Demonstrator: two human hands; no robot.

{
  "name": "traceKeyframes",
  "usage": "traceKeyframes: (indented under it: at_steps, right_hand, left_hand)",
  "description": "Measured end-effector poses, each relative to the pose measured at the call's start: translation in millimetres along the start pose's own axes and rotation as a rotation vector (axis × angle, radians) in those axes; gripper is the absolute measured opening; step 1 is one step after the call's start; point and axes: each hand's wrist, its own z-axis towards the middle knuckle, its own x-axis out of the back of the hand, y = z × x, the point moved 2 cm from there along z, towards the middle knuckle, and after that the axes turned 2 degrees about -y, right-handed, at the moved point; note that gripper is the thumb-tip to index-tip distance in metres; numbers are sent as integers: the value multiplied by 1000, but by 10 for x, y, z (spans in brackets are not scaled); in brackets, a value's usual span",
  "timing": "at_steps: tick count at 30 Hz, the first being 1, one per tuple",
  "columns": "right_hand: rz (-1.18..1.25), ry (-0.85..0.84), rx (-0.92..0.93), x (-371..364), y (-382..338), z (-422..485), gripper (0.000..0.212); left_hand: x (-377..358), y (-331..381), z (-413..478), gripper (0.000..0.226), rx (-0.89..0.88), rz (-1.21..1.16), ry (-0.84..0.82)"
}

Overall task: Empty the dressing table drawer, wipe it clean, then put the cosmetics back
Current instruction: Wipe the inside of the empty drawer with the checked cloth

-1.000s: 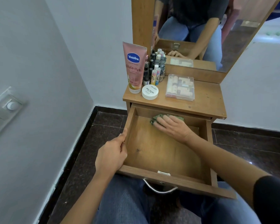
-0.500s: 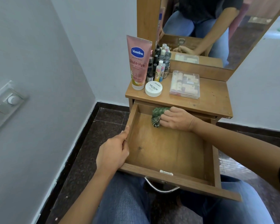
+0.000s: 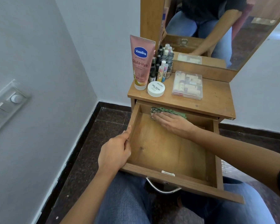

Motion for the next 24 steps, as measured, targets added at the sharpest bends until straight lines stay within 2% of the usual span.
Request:
traceKeyframes:
  at_steps: [4,7,11,15,17,19,24]
  right_hand:
    - [-226,-159,-7,-90,-29,-51,63]
    - [-427,-237,62,-85,-27,-36,68]
    - [-348,-315,68,-78,7,39,65]
    - [-74,-322,-24,52,20,393,66]
    - [-12,-347,-70,126,-4,577,70]
    - [-23,-352,-87,142,-21,634,68]
    - [-259,-332,20,109,7,461,62]
  left_hand:
    - [-4,-11,8,51,3,-3,-3]
    - [-5,-14,7,51,1,-2,-2]
    - [-16,-11,-1,52,-14,24,-13]
    - [-30,-3,-2,52,-23,32,-19]
    - [-30,1,-5,53,-29,41,-23]
    - [-19,8,-1,53,-25,46,-28]
    - [-3,-12,7,54,-28,48,-47]
